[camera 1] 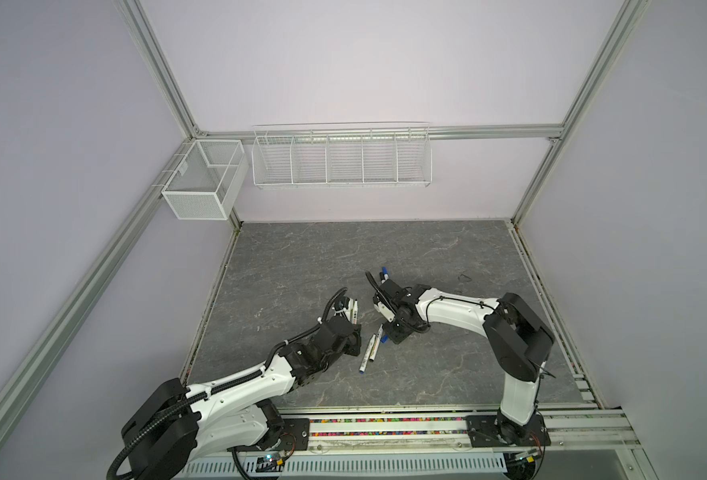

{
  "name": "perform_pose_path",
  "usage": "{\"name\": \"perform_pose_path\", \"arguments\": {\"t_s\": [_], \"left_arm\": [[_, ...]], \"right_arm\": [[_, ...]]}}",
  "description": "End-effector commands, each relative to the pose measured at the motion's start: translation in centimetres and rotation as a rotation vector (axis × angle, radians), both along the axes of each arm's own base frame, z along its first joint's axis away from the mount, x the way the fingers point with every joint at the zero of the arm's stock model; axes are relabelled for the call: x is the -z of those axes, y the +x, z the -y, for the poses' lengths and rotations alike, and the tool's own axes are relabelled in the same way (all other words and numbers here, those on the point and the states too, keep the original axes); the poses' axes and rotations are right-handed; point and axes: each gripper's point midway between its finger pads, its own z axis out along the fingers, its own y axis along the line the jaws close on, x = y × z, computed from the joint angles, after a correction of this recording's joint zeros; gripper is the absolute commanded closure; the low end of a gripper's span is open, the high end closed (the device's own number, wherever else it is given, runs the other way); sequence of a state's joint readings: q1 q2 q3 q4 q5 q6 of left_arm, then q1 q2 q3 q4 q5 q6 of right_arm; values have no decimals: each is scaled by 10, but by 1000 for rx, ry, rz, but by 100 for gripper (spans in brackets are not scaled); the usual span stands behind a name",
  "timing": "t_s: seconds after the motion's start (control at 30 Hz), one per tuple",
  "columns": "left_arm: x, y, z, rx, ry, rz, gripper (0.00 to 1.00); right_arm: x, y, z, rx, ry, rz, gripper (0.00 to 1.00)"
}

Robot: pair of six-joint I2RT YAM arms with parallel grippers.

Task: Insert the pens into the pen caps
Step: 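Close the right gripper on a blue cap, then lift the blue cap and bring it above the left-held marker tip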

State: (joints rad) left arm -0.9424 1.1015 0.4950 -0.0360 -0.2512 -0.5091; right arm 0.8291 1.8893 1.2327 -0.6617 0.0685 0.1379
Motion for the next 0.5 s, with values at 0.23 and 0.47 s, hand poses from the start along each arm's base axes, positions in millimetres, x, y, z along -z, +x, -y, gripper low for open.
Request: {"name": "perform_pose_path", "arguments": {"t_s": [0.23, 0.47], "left_arm": [[-7, -7, 27, 150, -22, -4, 100], [-20, -15, 41, 240, -72, 18, 100]], "right_arm": [[-87, 13, -1, 84, 280, 119, 91], [-164, 25, -32, 103, 721, 121, 91]]}}
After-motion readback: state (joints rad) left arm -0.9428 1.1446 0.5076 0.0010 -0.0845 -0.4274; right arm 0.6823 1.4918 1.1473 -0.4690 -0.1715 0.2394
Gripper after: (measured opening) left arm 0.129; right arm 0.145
